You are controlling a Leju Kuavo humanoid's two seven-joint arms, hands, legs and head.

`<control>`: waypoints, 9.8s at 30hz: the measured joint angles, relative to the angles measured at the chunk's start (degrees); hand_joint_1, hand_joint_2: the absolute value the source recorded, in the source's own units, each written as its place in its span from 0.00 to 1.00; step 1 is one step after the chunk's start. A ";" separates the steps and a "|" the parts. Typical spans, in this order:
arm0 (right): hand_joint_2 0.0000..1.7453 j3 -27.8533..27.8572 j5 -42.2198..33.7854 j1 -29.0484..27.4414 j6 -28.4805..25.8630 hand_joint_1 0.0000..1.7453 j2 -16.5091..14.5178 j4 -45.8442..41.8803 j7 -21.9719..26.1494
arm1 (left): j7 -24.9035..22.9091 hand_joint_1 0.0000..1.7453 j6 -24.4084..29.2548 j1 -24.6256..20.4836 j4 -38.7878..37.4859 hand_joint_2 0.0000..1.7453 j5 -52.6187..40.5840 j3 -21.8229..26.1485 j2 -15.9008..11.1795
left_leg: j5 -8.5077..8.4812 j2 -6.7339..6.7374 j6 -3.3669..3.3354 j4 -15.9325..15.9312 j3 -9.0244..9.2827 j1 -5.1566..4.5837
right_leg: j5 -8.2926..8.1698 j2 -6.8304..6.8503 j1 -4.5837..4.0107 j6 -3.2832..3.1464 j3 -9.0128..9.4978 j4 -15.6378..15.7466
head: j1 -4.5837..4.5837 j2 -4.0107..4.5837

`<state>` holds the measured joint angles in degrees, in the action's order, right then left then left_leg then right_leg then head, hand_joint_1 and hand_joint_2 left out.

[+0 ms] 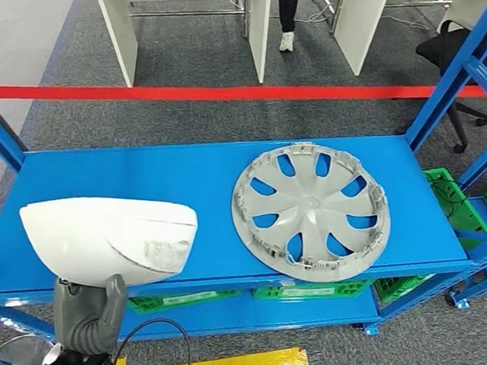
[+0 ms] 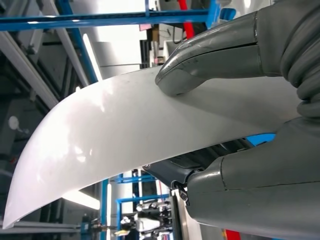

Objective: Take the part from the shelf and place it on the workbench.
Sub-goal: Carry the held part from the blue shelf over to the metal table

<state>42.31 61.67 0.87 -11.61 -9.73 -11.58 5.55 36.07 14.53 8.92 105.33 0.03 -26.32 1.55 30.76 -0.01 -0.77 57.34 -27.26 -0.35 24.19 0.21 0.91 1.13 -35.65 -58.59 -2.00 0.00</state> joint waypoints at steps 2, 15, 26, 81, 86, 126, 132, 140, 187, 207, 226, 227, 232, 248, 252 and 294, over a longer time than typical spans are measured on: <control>0.00 0.01 0.01 -0.01 0.00 0.00 -0.03 0.00 0.00 | -0.01 1.00 -0.04 0.04 0.00 1.00 0.02 0.01 0.02 | -0.91 0.04 -0.66 -0.12 -0.48 -0.14 | -0.55 0.05 0.19 0.80 -0.18 0.14 | 0.01 0.00; 0.00 0.04 0.59 0.22 -0.96 0.00 -0.05 -0.02 0.98 | -0.03 1.00 -0.05 0.06 0.00 1.00 0.49 0.08 0.36 | -7.63 0.56 -0.77 0.46 -8.05 -0.26 | 7.35 -0.25 0.14 1.49 9.47 1.41 | -0.41 0.00; 0.00 0.27 0.83 0.39 -2.62 0.00 -0.45 0.00 1.17 | -0.21 1.00 -0.67 0.16 -0.02 1.00 1.20 0.15 0.12 | 1.46 0.27 1.70 14.41 -8.05 0.52 | 2.56 0.49 -0.06 -1.21 3.46 1.57 | 0.01 0.00; 0.00 1.38 1.86 0.46 0.32 0.00 -0.77 0.17 -0.13 | -0.51 1.00 -1.68 -0.20 -0.34 1.00 1.19 0.61 0.39 | -6.22 -1.95 0.81 2.58 -10.23 -0.09 | 8.11 -1.18 0.13 -0.70 10.35 3.60 | -0.45 0.00; 0.00 1.38 2.20 0.08 1.04 0.00 -0.66 0.17 0.09 | -0.61 1.00 -1.68 -0.08 -0.64 1.00 1.16 0.61 0.32 | 1.17 -0.66 2.06 16.20 -13.13 0.61 | 7.61 2.22 -0.01 -0.96 9.80 3.49 | -0.11 0.00; 0.00 0.79 4.60 0.39 2.82 0.00 -0.10 0.31 -1.07 | -0.57 1.00 -1.51 0.43 -0.95 1.00 0.99 0.68 0.21 | -3.40 3.59 -0.13 1.05 -5.50 -0.48 | 5.64 6.74 -0.01 0.84 5.18 0.58 | 0.51 0.00; 0.00 0.48 4.73 0.39 2.51 0.00 0.23 0.31 -0.06 | 0.44 1.00 -1.88 0.39 -0.97 1.00 1.29 1.03 0.92 | -4.35 -0.28 -1.80 0.16 -5.61 -0.04 | 12.76 0.12 0.29 1.81 -1.08 -12.69 | 0.01 0.00; 0.00 0.23 5.60 0.01 2.86 0.00 1.16 0.31 0.77 | 1.55 1.00 -2.05 0.22 -0.96 1.00 2.26 1.44 1.55 | -4.22 -6.22 -0.48 1.48 -6.56 0.12 | 5.46 -5.60 0.62 1.22 4.18 -0.12 | 0.07 0.00; 0.00 -2.74 9.69 1.06 3.61 0.00 -0.06 0.44 -1.72 | -1.19 1.00 5.58 4.20 5.51 1.00 -3.44 1.61 0.10 | -4.05 3.42 0.13 2.07 -7.04 -0.54 | 7.23 6.43 -0.10 0.88 6.88 0.40 | 1.32 0.00; 0.00 -3.16 10.48 0.96 3.14 0.00 -0.25 0.44 0.83 | -0.96 1.00 5.55 4.50 5.92 1.00 -2.96 1.64 0.20 | -0.41 -2.12 1.46 9.13 -10.56 0.27 | 5.25 -1.31 0.49 -0.51 4.91 0.35 | 1.54 0.00; 0.00 -3.13 10.15 1.28 4.00 0.00 0.09 0.45 -0.15 | -0.49 1.00 5.38 3.93 5.70 1.00 -1.74 1.53 0.44 | -4.33 -2.35 -1.63 1.06 -6.19 -0.10 | 13.00 -0.16 0.07 1.76 -2.61 -15.97 | 0.91 0.00; 0.00 -3.13 10.11 1.19 4.08 0.00 0.11 0.45 -0.14 | -0.49 1.00 5.38 3.87 5.63 1.00 -1.74 1.53 0.47 | -4.29 -3.23 -1.59 1.08 -6.06 -0.09 | 10.87 -0.35 0.08 1.68 -2.16 -13.81 | 0.91 0.00; 0.00 -3.11 9.98 1.18 4.24 0.00 0.42 0.46 0.00 | -0.51 1.00 5.38 3.31 5.42 1.00 -1.72 1.49 0.56 | -4.16 -6.83 -0.39 1.40 -6.28 0.15 | 4.82 -5.69 0.46 1.08 3.58 -0.15 | 1.03 0.00; 0.00 -3.05 9.78 1.35 4.47 0.00 0.73 0.46 0.18 | -0.60 1.00 5.46 2.47 4.88 1.00 -1.70 1.39 0.62 | -4.06 3.24 0.21 1.64 -6.37 -0.34 | 6.54 6.43 -0.31 0.99 6.67 0.96 | 1.44 0.00; 0.00 -3.07 9.75 1.85 4.65 0.00 0.81 0.46 0.22 | -0.62 1.00 5.56 2.15 4.78 1.00 -1.66 1.19 0.92 | -4.40 0.89 -1.19 0.78 -5.79 0.27 | 9.54 3.14 0.03 1.97 5.12 -3.08 | 1.05 0.00; 0.00 -4.04 11.44 1.18 5.44 0.00 0.85 0.58 0.06 | -0.08 1.00 4.62 0.96 3.34 1.00 -1.72 -0.14 0.89 | -4.43 -7.19 -0.41 1.17 -6.24 0.27 | 4.44 -4.93 0.20 0.74 3.83 0.50 | 0.88 0.00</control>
<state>38.27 73.12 2.04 -6.16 -8.89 -11.00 5.61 35.99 19.16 9.88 108.67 -1.69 -26.46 2.44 26.33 -7.20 -1.18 58.51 -33.50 -0.08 28.62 -4.72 1.10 1.87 -31.82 -58.09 -1.12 0.00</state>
